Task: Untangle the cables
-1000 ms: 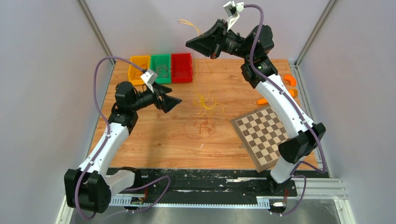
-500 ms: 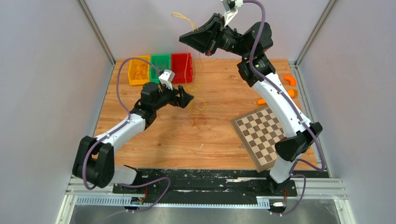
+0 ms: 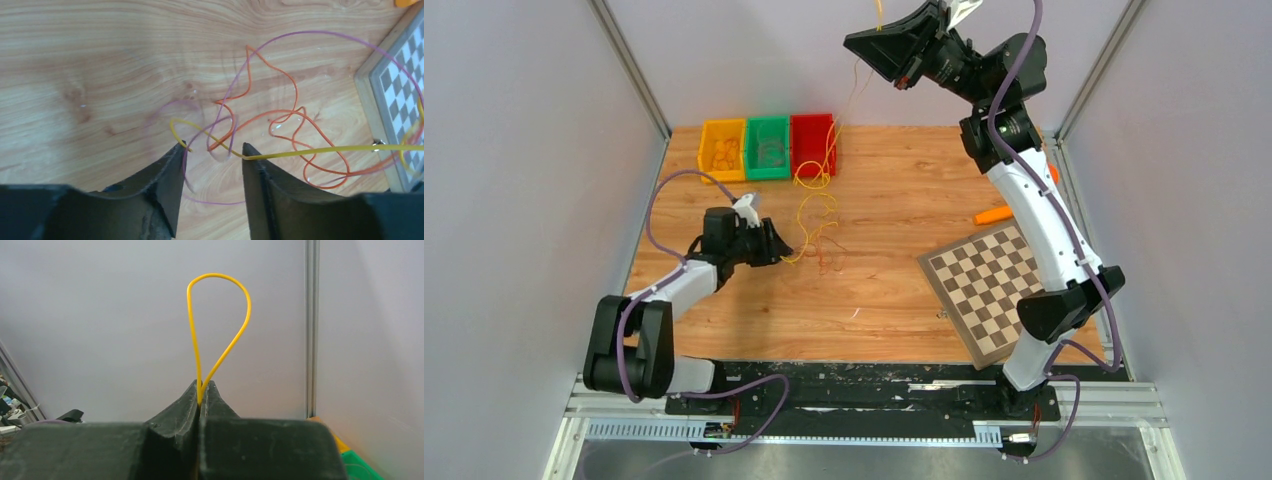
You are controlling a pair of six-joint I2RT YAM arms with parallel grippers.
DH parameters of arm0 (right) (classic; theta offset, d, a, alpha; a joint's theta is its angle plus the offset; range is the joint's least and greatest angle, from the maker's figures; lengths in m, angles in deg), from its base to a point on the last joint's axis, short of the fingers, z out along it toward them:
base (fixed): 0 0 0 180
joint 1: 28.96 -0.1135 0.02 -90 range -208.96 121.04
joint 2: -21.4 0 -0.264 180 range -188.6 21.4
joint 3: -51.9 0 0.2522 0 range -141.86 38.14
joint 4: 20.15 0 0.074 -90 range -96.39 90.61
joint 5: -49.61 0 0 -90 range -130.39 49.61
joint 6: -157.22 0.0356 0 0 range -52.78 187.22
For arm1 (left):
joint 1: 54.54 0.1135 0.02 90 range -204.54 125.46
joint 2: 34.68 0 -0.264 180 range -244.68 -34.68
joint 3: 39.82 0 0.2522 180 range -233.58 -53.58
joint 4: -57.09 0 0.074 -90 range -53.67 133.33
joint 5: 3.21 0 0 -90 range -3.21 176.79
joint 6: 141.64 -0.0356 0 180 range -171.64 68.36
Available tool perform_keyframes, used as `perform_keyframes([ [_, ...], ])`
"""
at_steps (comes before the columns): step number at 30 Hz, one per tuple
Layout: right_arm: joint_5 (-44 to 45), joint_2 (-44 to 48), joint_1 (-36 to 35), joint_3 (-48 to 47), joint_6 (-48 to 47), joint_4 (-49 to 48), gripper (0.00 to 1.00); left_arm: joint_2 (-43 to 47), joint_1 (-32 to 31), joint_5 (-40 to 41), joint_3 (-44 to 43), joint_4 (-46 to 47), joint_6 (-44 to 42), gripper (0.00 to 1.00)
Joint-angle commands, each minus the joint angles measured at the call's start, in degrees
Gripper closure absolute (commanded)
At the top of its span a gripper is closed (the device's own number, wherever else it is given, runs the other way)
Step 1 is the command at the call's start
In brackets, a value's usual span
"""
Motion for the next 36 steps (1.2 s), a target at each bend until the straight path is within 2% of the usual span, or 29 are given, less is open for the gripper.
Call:
perform_keyframes([
  [1,-0.73,2.52,0.46,1.62,1.15,-0.65,1.00,5.73,5.05,-11.47,2.34,2.13,-0.56,0.51],
  [3,-1.20,2.60,0.46,2.34,1.69,-0.87,1.00,10.53,5.13,-12.35,3.90,3.48,-4.51,0.53],
  [4,-1.22,2.64,0.45,2.56,1.69,-1.05,1.00,13.30,5.18,-11.31,4.68,2.91,-5.48,0.58],
  [5,-1.33,2.60,0.44,2.61,1.73,-1.33,1.00,14.17,5.42,-9.54,4.69,1.89,-8.24,0.70],
  [6,-1.50,2.52,0.43,2.49,1.78,-1.43,1.00,15.26,5.59,-9.68,4.13,-0.79,-9.68,0.72],
  [8,-1.85,2.51,0.49,2.61,2.02,-1.50,1.00,16.44,7.22,-16.57,2.93,-3.37,-15.08,0.52],
  [10,-2.37,2.53,0.38,3.36,3.22,-1.92,1.00,19.82,7.40,-18.87,3.21,-3.38,-18.55,0.13],
  [12,-2.58,2.71,0.34,4.55,4.47,-2.52,1.00,23.53,7.43,-19.12,5.12,-0.43,-20.40,0.02],
  [15,-2.54,2.61,-0.11,5.32,5.65,-3.47,1.00,25.23,7.39,-23.06,5.95,1.95,-24.80,0.00],
  [21,-4.03,2.12,-0.79,4.81,6.46,-4.66,1.00,21.42,4.56,-27.46,2.44,10.49,-23.78,0.00],
  [23,-4.71,2.26,-0.73,5.16,6.44,-4.69,1.00,18.90,2.55,-27.17,-0.97,9.42,-25.72,0.02],
  [26,-5.92,2.59,-0.81,5.81,6.66,-4.86,1.00,16.95,-0.81,-25.83,-5.49,9.62,-28.49,0.11],
  [30,-7.05,2.80,-1.28,6.44,6.41,-4.68,1.00,14.10,-3.01,-25.23,-9.95,11.82,-26.75,0.18],
  [31,-7.15,2.82,-1.39,6.54,6.37,-4.62,1.00,13.51,-3.33,-25.04,-10.62,12.09,-26.85,0.18],
  [33,-7.64,2.59,-1.92,6.44,6.02,-4.77,1.00,13.12,-4.47,-23.99,-12.63,11.98,-28.48,0.11],
  [36,-7.98,2.31,-2.59,6.03,5.78,-5.14,1.00,12.37,-5.16,-21.45,-14.38,11.79,-26.94,0.10],
])
